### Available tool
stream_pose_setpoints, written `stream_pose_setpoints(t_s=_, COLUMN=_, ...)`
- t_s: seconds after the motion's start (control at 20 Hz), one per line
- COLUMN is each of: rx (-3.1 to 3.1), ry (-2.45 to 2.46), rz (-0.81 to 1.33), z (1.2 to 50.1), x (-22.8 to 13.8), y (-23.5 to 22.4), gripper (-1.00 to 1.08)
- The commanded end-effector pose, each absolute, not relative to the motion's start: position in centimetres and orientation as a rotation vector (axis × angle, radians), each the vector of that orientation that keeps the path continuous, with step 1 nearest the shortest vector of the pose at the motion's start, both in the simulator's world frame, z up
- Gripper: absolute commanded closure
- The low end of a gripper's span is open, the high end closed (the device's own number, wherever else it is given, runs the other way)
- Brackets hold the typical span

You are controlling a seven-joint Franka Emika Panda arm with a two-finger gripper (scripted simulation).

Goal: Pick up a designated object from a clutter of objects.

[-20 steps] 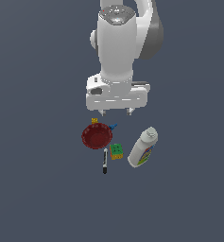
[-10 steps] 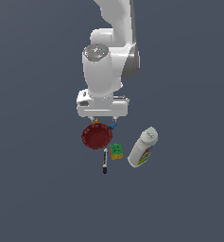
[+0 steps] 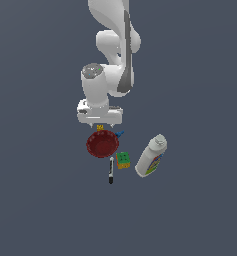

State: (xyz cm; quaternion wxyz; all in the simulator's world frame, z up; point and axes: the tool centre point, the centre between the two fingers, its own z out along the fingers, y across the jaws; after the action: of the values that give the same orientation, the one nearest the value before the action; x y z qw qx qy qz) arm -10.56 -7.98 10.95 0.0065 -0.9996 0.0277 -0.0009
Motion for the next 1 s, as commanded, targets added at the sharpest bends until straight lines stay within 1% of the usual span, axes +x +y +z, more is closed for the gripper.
stream_pose_setpoints(t_s=0.0, rx=-3.131, ry=0.104, rz=-0.004, z=9.7, x=-12.0, y=-8.8, gripper=-0.92)
stream_pose_setpoints(t_s=0.25, rx=-3.135, ry=0.13, rz=-0.002, z=8.1, x=-14.2, y=-9.7, gripper=-0.92)
stream_pose_setpoints(t_s=0.45, rx=-3.137, ry=0.141, rz=0.0, z=7.4, x=-15.2, y=-10.1, gripper=-0.92)
stream_pose_setpoints(t_s=0.95, rx=-3.138, ry=0.144, rz=0.001, z=6.8, x=-15.5, y=-10.2, gripper=-0.92)
